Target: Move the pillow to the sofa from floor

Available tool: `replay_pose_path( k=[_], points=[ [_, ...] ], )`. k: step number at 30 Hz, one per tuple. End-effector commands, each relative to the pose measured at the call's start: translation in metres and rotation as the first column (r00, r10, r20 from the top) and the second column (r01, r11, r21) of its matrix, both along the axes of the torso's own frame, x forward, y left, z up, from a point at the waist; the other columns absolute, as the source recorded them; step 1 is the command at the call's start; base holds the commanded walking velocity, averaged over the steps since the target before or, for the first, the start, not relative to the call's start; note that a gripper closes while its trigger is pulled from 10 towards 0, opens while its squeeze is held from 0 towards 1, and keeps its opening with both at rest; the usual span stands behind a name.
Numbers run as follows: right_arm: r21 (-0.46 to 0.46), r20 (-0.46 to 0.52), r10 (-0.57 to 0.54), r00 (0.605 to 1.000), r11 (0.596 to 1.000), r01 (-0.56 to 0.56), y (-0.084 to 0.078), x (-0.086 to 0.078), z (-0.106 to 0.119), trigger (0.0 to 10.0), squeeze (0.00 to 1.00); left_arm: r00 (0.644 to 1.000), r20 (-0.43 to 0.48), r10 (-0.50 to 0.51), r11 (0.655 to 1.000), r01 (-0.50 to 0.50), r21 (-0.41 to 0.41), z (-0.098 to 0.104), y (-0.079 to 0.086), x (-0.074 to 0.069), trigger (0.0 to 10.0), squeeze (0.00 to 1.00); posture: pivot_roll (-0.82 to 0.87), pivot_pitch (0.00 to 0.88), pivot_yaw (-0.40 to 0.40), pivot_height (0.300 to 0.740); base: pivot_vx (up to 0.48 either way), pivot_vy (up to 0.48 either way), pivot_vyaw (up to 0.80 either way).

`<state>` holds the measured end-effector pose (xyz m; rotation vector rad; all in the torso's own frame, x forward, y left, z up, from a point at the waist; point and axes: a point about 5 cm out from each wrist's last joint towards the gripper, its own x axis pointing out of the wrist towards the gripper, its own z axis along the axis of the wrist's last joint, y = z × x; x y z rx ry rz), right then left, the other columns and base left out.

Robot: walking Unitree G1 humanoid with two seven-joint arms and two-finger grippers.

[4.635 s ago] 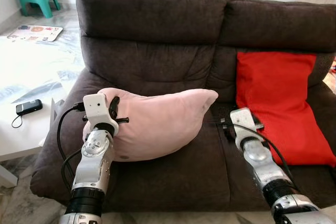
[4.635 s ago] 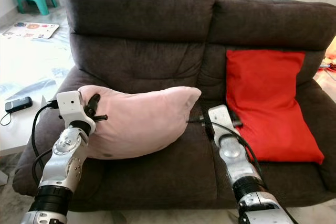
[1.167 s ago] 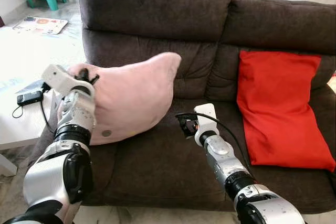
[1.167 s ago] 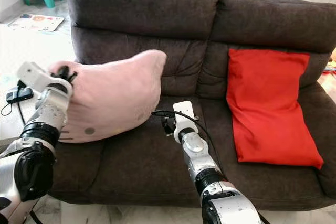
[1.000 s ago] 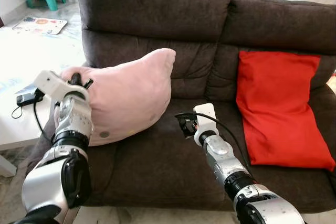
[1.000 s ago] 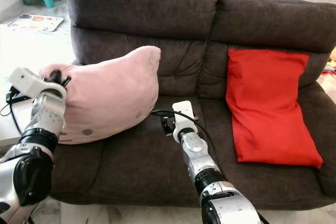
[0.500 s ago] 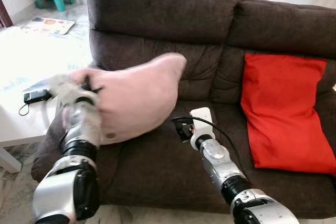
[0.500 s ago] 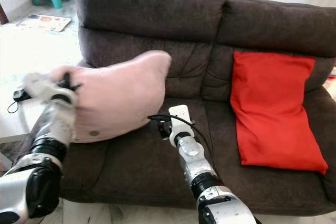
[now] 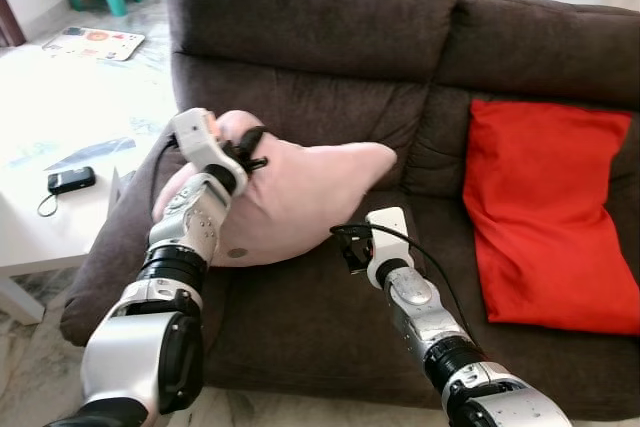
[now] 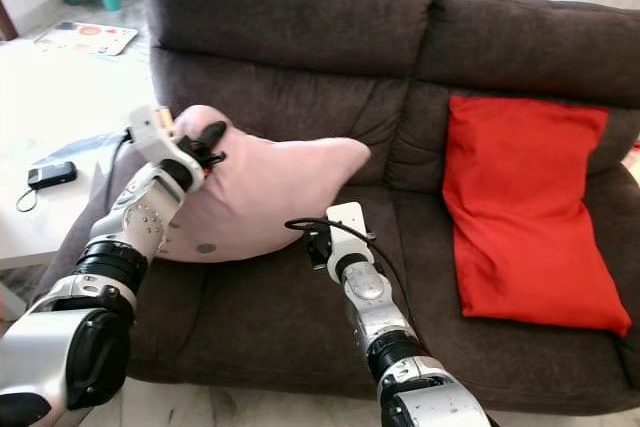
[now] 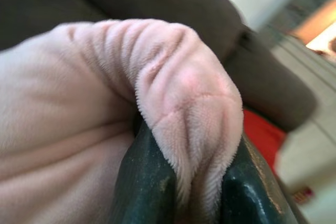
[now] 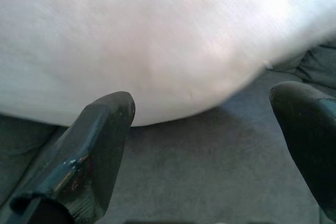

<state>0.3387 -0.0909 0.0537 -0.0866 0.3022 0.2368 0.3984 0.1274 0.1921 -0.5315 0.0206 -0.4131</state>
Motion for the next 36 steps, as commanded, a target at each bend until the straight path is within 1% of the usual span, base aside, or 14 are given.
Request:
replay_pose_path(
  k=[1, 2, 5, 7, 8, 10, 36],
  points=[
    [-0.012, -0.012, -0.017, 1.000, 1.000, 0.017, -0.005, -0.002, -0.003, 10.0, 0.00, 0.995, 0.062, -0.082, 0.996, 0.083, -0.014, 0.017, -0.012, -0.001, 10.0, 0.00, 0.03, 0.006, -0.105, 0.740, 0.000, 0.000, 0.00],
    [-0.011, -0.014, -0.019, 1.000, 1.000, 0.019, -0.005, -0.002, -0.003, 10.0, 0.00, 0.992, 0.042, -0.118, 0.992, 0.120, -0.031, 0.017, -0.017, -0.001, 10.0, 0.00, 0.03, 0.008, -0.101, 0.740, 0.000, 0.000, 0.00],
    [-0.009, -0.014, -0.021, 1.000, 1.000, 0.021, -0.005, -0.001, -0.003, 10.0, 0.00, 0.988, 0.013, -0.156, 0.986, 0.157, -0.064, 0.019, -0.023, -0.002, 10.0, 0.00, 0.03, 0.012, -0.099, 0.740, 0.000, 0.000, 0.00],
    [-0.007, -0.013, -0.024, 1.000, 1.000, 0.024, -0.005, -0.001, -0.002, 10.0, 0.00, 0.987, -0.018, -0.161, 0.982, 0.158, -0.104, 0.021, -0.029, -0.002, 10.0, 0.00, 0.03, 0.016, -0.097, 0.740, 0.000, 0.000, 0.00],
    [-0.007, -0.013, -0.024, 1.000, 1.000, 0.024, -0.005, -0.001, -0.002, 10.0, 0.00, 0.987, -0.018, -0.161, 0.982, 0.158, -0.104, 0.021, -0.029, -0.002, 10.0, 0.00, 0.03, 0.016, -0.097, 0.740, 0.000, 0.000, 0.00],
    [-0.005, -0.014, -0.030, 0.999, 1.000, 0.030, -0.005, -0.001, -0.002, 10.0, 0.00, 0.989, -0.047, -0.140, 0.980, 0.132, -0.150, 0.023, -0.033, 0.000, 10.0, 0.00, 0.03, 0.024, -0.096, 0.740, 0.000, 0.000, 0.00],
    [-0.005, -0.014, -0.030, 0.999, 1.000, 0.030, -0.005, -0.001, -0.002, 10.0, 0.00, 0.989, -0.047, -0.140, 0.980, 0.132, -0.150, 0.023, -0.033, 0.000, 10.0, 0.00, 0.03, 0.024, -0.096, 0.740, 0.000, 0.000, 0.00]
  ],
)
